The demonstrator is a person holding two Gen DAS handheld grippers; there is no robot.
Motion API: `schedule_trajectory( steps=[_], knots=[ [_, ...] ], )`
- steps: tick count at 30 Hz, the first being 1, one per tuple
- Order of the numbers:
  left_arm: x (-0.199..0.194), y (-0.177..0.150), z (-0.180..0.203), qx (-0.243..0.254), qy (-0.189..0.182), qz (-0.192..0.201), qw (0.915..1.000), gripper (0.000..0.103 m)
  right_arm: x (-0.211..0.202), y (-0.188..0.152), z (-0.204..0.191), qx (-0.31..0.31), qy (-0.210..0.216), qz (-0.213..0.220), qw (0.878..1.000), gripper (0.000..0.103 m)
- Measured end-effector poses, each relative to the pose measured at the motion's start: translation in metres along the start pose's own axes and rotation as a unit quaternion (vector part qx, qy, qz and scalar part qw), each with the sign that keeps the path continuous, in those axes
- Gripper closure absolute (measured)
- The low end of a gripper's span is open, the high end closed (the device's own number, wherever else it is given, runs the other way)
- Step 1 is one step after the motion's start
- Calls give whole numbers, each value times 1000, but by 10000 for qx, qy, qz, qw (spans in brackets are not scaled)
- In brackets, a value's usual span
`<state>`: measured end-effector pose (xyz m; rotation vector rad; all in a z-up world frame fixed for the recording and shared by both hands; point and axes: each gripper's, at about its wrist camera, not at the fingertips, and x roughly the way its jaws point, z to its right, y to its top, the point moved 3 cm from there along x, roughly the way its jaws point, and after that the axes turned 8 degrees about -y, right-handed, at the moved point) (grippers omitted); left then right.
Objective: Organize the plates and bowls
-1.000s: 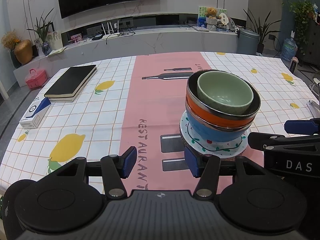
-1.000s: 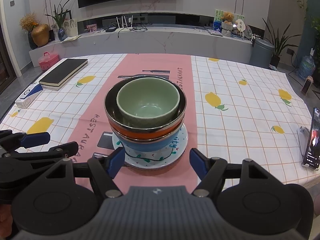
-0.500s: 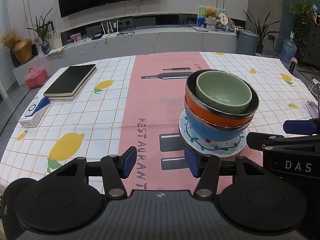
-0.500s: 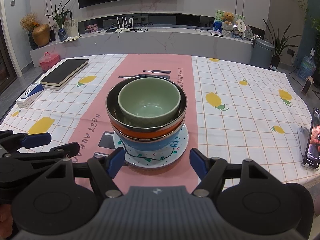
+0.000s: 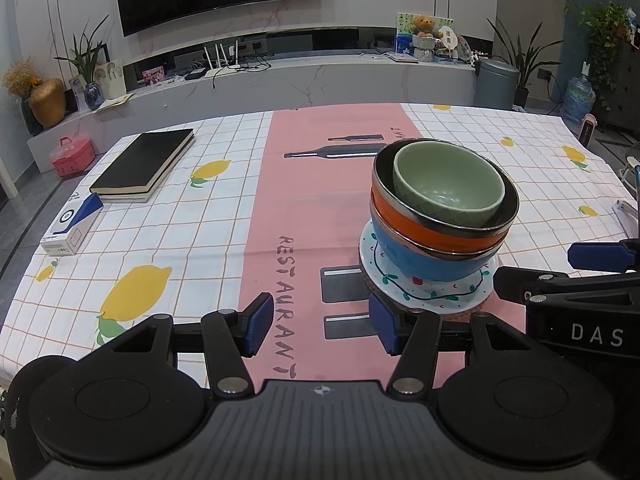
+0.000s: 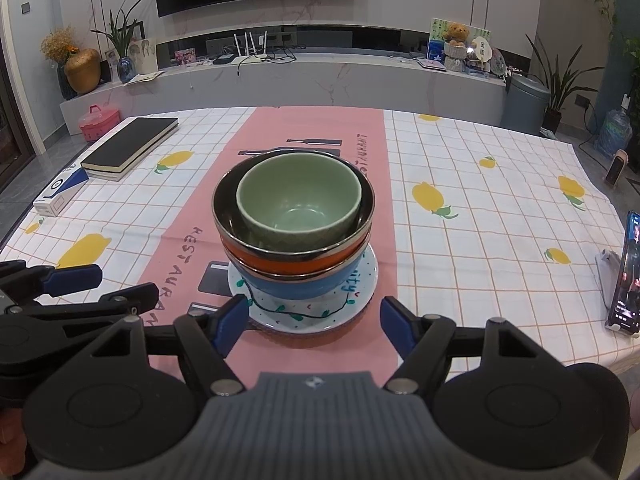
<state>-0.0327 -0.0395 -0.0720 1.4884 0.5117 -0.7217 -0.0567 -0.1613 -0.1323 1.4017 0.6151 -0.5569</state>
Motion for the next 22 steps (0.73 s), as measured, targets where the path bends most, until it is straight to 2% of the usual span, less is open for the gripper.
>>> schedule_trajectory(
  steps=[19,22],
  knots=[
    [-3,3,-2,-41,-13,33,10000,39,4,-3,0,6,64,-44,10000,28],
    [-2,3,-2,-35,-14,15,10000,36,5,-3,1,12,69,-64,10000,28]
  ],
)
